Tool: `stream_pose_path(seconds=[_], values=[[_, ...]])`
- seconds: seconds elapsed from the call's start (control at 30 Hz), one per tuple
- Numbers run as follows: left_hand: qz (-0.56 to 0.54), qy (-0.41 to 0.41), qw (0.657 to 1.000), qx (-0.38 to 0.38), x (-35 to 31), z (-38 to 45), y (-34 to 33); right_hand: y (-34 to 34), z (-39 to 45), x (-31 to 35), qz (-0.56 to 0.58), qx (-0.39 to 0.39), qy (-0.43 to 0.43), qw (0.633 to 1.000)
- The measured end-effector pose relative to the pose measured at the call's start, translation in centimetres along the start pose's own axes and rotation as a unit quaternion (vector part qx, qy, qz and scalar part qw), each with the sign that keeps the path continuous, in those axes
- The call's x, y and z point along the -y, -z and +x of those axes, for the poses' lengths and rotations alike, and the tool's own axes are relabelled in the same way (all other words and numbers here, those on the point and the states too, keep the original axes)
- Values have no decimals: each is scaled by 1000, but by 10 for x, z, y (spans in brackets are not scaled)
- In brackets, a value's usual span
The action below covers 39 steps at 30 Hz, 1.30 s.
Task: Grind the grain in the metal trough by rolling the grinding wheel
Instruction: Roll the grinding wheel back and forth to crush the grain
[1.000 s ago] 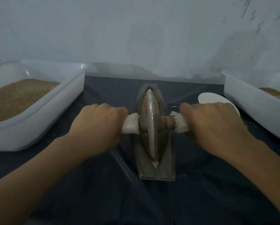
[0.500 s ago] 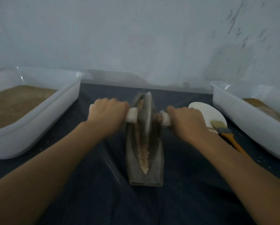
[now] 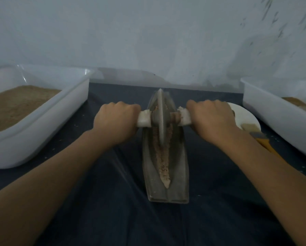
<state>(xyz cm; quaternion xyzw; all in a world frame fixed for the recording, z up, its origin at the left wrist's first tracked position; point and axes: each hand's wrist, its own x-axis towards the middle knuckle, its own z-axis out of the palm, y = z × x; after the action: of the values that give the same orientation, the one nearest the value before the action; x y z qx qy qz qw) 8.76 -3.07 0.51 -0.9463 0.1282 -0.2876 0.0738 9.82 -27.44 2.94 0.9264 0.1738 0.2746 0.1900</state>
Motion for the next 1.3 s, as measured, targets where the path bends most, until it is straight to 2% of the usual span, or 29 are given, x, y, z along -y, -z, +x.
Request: stream_pose_path(seconds=[0.2,0.33,0.47,0.5,0.67,0.9,1.0,1.13,1.17,1.23,1.3], values=[[-21,21,1000,11,1,16,-8,-6,18,1,-1,-9,-6,1000],[4,-26,999,44,-4,-11,24,13,-17,-1,46,16,6,999],[13,-101,994,-48,-6,-47,53,37,-66,-4,83,-76,51,992],[1,-104,993,-61,-5,-50,56,39,-71,-5,94,-76,50,991],[63,-50,997,0,-7,-24,37,10,-42,0,77,-20,2,997],[57,-22,998,-4,-1,30,-1,-33,13,-3,90,-4,-69,994],[50,-26,998,21,-1,27,6,-21,4,-2,86,9,-49,995],[17,-35,995,95,-4,-4,33,16,-29,-1,66,12,13,998],[18,-42,995,90,-5,-17,41,25,-40,0,62,-2,32,998],[27,-82,996,35,-5,-42,56,40,-58,-3,84,-50,50,994],[23,-101,995,-10,-1,-53,66,46,-68,-6,96,-51,52,993]])
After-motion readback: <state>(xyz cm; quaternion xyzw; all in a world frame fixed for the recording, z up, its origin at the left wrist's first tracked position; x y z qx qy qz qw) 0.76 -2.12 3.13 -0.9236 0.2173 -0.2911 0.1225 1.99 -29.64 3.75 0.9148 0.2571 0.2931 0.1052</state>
